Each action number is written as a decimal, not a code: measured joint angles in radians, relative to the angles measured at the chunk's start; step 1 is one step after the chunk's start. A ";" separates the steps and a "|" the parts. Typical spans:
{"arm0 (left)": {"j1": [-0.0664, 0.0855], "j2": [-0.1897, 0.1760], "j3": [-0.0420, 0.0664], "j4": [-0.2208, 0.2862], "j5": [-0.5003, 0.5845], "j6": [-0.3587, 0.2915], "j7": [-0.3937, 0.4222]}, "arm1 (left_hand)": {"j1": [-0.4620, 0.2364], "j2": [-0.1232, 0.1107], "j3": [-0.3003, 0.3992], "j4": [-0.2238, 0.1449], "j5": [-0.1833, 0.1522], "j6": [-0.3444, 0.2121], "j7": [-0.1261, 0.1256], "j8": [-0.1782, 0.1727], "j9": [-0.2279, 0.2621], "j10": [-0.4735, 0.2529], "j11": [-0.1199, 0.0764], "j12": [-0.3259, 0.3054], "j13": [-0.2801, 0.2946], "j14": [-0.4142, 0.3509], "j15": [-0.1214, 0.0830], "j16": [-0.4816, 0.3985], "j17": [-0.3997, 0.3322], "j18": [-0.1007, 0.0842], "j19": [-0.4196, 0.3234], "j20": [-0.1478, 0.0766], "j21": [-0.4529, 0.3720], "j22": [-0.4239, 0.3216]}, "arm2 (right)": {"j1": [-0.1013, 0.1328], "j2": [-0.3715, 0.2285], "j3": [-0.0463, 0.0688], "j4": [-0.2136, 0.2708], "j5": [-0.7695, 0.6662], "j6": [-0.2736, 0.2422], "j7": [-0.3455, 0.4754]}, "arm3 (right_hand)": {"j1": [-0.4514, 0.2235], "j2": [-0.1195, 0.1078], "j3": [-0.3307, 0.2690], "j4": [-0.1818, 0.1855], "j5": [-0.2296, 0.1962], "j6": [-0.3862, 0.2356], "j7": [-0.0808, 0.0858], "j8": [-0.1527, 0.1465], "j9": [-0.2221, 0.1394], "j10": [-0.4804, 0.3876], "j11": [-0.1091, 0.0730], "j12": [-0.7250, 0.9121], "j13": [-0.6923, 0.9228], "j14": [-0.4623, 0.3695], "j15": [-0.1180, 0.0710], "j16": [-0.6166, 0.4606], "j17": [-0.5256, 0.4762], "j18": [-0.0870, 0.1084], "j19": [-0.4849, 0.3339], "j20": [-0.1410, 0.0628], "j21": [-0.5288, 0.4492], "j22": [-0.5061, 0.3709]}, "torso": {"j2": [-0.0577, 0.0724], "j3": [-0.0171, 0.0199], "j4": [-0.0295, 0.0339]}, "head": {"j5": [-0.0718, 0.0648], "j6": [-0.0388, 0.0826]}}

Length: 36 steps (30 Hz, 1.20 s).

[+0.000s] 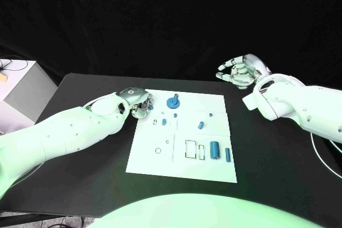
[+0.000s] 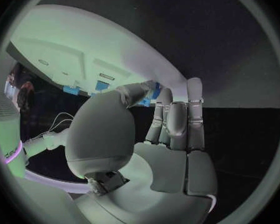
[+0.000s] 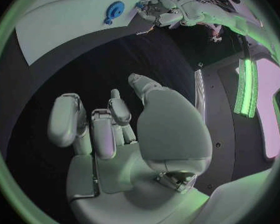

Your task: Assemble the parts on the task board

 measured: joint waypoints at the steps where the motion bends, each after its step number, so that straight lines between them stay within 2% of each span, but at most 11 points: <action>1: 0.000 0.000 0.000 0.000 0.000 0.001 -0.001 | 0.000 0.000 -0.004 0.001 0.000 -0.004 0.001 -0.004 -0.002 0.000 0.000 0.000 0.000 0.000 0.000 0.000 0.000 0.000 0.000 0.000 -0.002 -0.001 | 0.000 0.000 0.000 0.000 0.000 0.000 0.000 | 0.000 0.000 0.000 0.000 0.000 0.000 0.000 0.000 0.000 0.000 0.000 0.000 0.000 0.000 0.000 0.000 0.000 0.000 0.000 0.000 0.000 0.000 | 0.000 0.0000 0.0000 | 0.000 0.000; 11: 0.000 -0.001 0.000 0.001 0.000 0.006 -0.005 | 0.004 -0.003 -0.009 0.001 0.000 -0.006 -0.001 -0.004 -0.002 -0.004 0.004 0.000 0.001 -0.004 -0.004 0.000 0.000 0.000 0.000 0.000 -0.005 -0.004 | 0.000 -0.002 0.000 0.002 0.000 0.000 0.000 | 0.000 0.000 0.000 0.000 0.000 0.000 0.000 0.000 0.000 0.000 0.000 0.000 0.000 0.000 0.000 0.000 0.000 0.000 0.000 0.000 0.000 0.000 | 0.000 0.0001 0.0006 | -0.001 0.000; 16: 0.000 -0.001 0.000 0.001 -0.001 0.007 -0.009 | 0.025 0.007 -0.012 -0.001 0.000 -0.006 -0.001 -0.004 -0.004 -0.004 0.004 0.000 0.001 -0.004 -0.004 0.000 0.000 0.000 0.000 0.000 -0.005 -0.004 | 0.000 -0.003 0.000 0.002 0.000 0.000 0.000 | 0.000 0.000 0.000 0.000 0.000 0.000 0.000 0.000 0.001 0.000 0.000 0.000 0.000 0.000 0.000 0.000 0.000 0.000 0.000 0.000 0.000 0.000 | 0.000 0.0001 0.0007 | -0.001 0.000; 19: 0.000 -0.001 0.000 0.000 -0.001 0.008 -0.013 | 0.044 0.007 -0.015 -0.004 0.000 -0.014 0.006 -0.003 -0.006 -0.004 0.004 0.000 0.001 -0.004 -0.004 0.000 0.000 0.000 0.000 0.000 -0.005 -0.003 | 0.000 -0.004 0.000 0.002 0.000 0.000 0.000 | 0.000 0.000 0.000 0.000 0.000 0.000 0.000 0.000 0.001 0.000 0.000 0.000 0.000 0.000 0.000 0.000 0.000 0.000 0.000 0.000 0.000 0.000 | 0.000 0.0001 0.0007 | -0.001 0.000; 21: 0.000 -0.001 0.000 0.000 -0.002 0.008 -0.016 | 0.053 0.003 -0.023 -0.002 0.000 -0.027 0.013 -0.001 -0.005 -0.010 0.013 0.000 0.001 -0.009 0.003 0.000 0.001 0.000 0.000 0.000 -0.005 -0.003 | 0.000 -0.004 0.000 0.003 0.000 0.000 0.000 | 0.000 0.000 0.000 0.000 0.000 0.000 0.000 0.000 0.001 0.000 0.000 0.000 0.000 0.000 0.000 0.000 0.000 0.000 0.000 0.000 0.000 0.000 | 0.000 0.0001 0.0008 | -0.001 0.000; 23: 0.000 -0.001 0.001 -0.001 -0.003 0.009 -0.019 | 0.058 0.006 -0.036 0.003 0.000 -0.042 0.022 0.017 0.002 -0.010 0.025 0.000 0.000 -0.011 0.011 0.000 0.000 0.000 -0.003 0.005 -0.005 -0.004 | 0.000 -0.004 0.000 0.003 0.000 0.000 0.000 | 0.000 0.000 0.000 0.000 0.000 0.000 0.000 0.000 0.001 0.000 0.000 0.000 0.000 0.000 0.000 0.000 0.000 0.000 0.000 0.000 0.000 0.000 | 0.000 0.0000 0.0008 | -0.001 0.000; 26: 0.001 -0.001 0.001 -0.002 -0.005 0.009 -0.026 | 0.062 0.001 -0.049 0.017 0.000 -0.077 0.030 0.041 0.010 -0.013 0.033 0.000 -0.002 -0.007 0.018 0.000 0.000 0.000 0.003 0.014 -0.005 -0.004 | 0.000 -0.004 0.000 0.003 0.000 0.000 0.000 | 0.000 0.000 0.000 0.000 0.000 0.000 0.000 0.000 0.001 0.000 0.000 0.000 0.000 0.000 0.000 0.000 0.000 0.000 0.000 0.000 0.000 0.000 | 0.000 0.0001 0.0008 | -0.001 0.000; 29: 0.001 -0.002 0.001 -0.003 -0.007 0.008 -0.033 | 0.067 0.005 -0.056 0.024 0.000 -0.085 0.038 0.059 0.016 -0.012 0.034 0.000 -0.002 -0.011 0.021 0.000 0.000 0.000 0.004 0.015 -0.005 -0.004 | 0.000 -0.004 0.000 0.003 0.000 0.000 0.000 | 0.000 0.000 0.000 0.000 0.000 0.000 0.000 0.000 0.001 0.000 0.000 0.000 0.000 0.000 0.000 0.000 0.000 0.000 0.000 0.000 0.000 0.000 | 0.000 -0.0001 0.0008 | -0.001 0.000; 36: 0.001 -0.001 0.002 -0.005 -0.009 0.008 -0.047 | 0.067 0.005 -0.072 0.040 0.000 -0.104 0.040 0.092 0.023 -0.016 0.038 0.001 -0.003 -0.007 0.025 0.000 0.003 0.000 0.007 0.018 -0.005 -0.003 | 0.000 -0.004 0.000 0.003 0.000 0.000 0.000 | 0.000 0.000 0.000 0.000 0.000 0.000 0.000 0.000 0.001 0.000 0.000 0.000 0.000 0.000 0.000 0.000 0.000 0.000 0.000 0.000 0.000 -0.001 | 0.000 -0.0006 0.0010 | -0.001 0.000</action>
